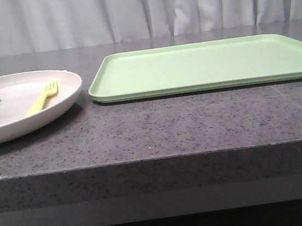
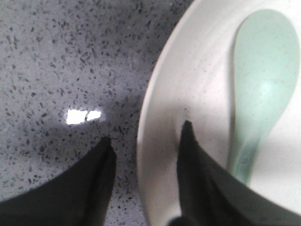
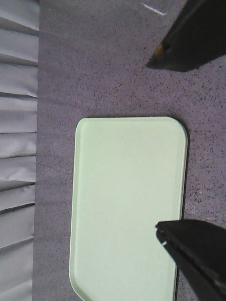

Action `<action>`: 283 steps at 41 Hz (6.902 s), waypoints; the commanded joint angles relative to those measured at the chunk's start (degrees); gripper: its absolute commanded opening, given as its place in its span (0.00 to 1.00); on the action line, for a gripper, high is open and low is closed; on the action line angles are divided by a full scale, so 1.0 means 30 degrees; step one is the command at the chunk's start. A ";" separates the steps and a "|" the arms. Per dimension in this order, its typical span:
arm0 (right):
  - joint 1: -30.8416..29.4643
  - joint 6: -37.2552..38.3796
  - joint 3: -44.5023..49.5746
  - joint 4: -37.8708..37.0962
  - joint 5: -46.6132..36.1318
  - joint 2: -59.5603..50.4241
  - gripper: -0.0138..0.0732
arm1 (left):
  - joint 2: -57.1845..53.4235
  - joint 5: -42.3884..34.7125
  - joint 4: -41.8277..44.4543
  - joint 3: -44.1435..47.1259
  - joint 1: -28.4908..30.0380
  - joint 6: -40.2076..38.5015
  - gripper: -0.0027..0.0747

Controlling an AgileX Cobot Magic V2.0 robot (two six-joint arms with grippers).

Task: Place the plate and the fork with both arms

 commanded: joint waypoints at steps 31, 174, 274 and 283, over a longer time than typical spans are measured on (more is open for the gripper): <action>-0.0004 -0.0005 -0.0673 -0.0071 -0.1301 0.0099 0.91 | -0.0649 -0.0186 -0.7751 -0.0598 0.3213 0.4331 0.01; 0.2018 -0.0005 -0.0673 -0.0071 -0.1371 0.0099 0.91 | 1.0790 0.5702 -0.9173 -2.3417 -0.7571 -0.1249 0.01; 0.3707 0.0810 -1.6545 0.2916 0.6160 2.0597 0.67 | -2.0478 -1.5382 0.1321 1.2810 -0.4750 -0.2039 0.01; 0.3198 0.0828 -1.6691 0.2756 0.6116 2.1501 0.66 | -2.0478 -1.5382 0.1321 1.2810 -0.4750 -0.2039 0.01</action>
